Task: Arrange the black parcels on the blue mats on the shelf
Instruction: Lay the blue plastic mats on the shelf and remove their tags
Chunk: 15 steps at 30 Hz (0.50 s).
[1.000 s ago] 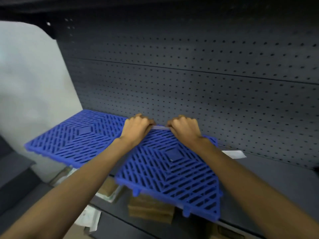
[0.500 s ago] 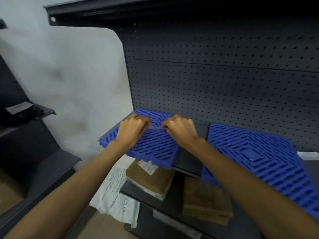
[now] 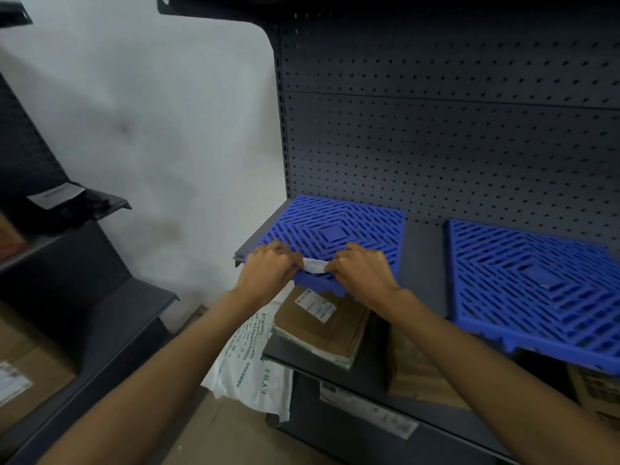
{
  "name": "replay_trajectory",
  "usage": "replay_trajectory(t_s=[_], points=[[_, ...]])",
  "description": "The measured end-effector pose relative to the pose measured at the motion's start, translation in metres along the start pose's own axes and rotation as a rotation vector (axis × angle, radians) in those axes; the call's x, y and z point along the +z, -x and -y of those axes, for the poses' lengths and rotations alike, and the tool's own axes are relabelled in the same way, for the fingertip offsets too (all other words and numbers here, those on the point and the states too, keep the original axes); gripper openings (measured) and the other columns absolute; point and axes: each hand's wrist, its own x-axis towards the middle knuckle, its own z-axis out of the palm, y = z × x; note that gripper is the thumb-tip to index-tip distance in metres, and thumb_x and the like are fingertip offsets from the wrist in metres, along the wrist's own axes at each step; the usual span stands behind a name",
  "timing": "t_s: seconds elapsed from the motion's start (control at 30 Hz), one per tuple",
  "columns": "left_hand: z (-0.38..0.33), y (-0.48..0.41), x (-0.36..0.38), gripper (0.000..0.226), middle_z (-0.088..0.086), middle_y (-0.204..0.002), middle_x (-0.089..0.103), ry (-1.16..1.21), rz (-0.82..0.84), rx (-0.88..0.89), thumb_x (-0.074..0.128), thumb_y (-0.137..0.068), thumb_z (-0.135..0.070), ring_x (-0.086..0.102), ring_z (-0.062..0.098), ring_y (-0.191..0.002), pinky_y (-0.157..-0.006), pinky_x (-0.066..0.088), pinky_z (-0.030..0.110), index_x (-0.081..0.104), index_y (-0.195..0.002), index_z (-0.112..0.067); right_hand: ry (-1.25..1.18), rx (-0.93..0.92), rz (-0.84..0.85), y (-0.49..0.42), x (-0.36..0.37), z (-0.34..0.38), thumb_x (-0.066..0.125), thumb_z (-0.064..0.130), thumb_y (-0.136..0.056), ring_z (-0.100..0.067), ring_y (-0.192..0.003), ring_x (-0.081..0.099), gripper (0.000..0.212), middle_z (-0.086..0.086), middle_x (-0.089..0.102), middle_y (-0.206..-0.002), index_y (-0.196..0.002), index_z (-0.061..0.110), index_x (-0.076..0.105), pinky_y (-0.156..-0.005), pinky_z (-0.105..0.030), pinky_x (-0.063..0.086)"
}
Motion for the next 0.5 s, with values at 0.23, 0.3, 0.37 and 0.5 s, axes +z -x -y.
replay_trajectory(t_s=[0.23, 0.3, 0.37, 0.5], points=[[0.003, 0.010, 0.000, 0.014, 0.000, -0.096, 0.075, 0.061, -0.012, 0.079, 0.073, -0.085, -0.027, 0.070, 0.020, -0.094, -0.075, 0.056, 0.035, 0.075, -0.097, -0.019, -0.026, -0.027, -0.009, 0.012, 0.002, 0.003, 0.052, 0.020, -0.098, -0.019, -0.098, 0.058, 0.026, 0.004, 0.066, -0.099, -0.117, 0.028, 0.069, -0.055, -0.029, 0.032], [0.004, 0.014, -0.002, 0.017, -0.002, -0.095, 0.075, 0.039, 0.005, 0.086, 0.075, -0.084, -0.031, 0.070, 0.019, -0.092, -0.071, 0.056, 0.032, 0.075, -0.097, -0.020, -0.048, -0.035, -0.007, 0.015, -0.001, 0.006, 0.053, 0.020, -0.097, -0.019, -0.094, 0.059, 0.026, 0.003, 0.066, -0.097, -0.118, 0.027, 0.069, -0.053, -0.029, 0.030], [0.007, 0.016, -0.004, 0.020, -0.002, -0.095, 0.075, 0.023, 0.015, 0.083, 0.077, -0.081, -0.033, 0.071, 0.018, -0.090, -0.068, 0.057, 0.031, 0.075, -0.097, -0.022, -0.064, -0.045, 0.003, 0.017, -0.005, 0.009, 0.054, 0.021, -0.097, -0.019, -0.092, 0.059, 0.027, 0.002, 0.066, -0.098, -0.119, 0.025, 0.068, -0.053, -0.029, 0.030], [0.005, 0.012, -0.007, 0.021, -0.002, -0.100, 0.074, -0.014, 0.062, 0.070, 0.070, -0.087, -0.039, 0.069, 0.018, -0.093, -0.071, 0.056, 0.030, 0.073, -0.099, -0.022, -0.063, -0.062, 0.013, 0.019, -0.015, 0.010, 0.054, 0.024, -0.098, -0.019, -0.091, 0.060, 0.023, 0.002, 0.066, -0.098, -0.117, 0.024, 0.067, -0.052, -0.028, 0.031]])
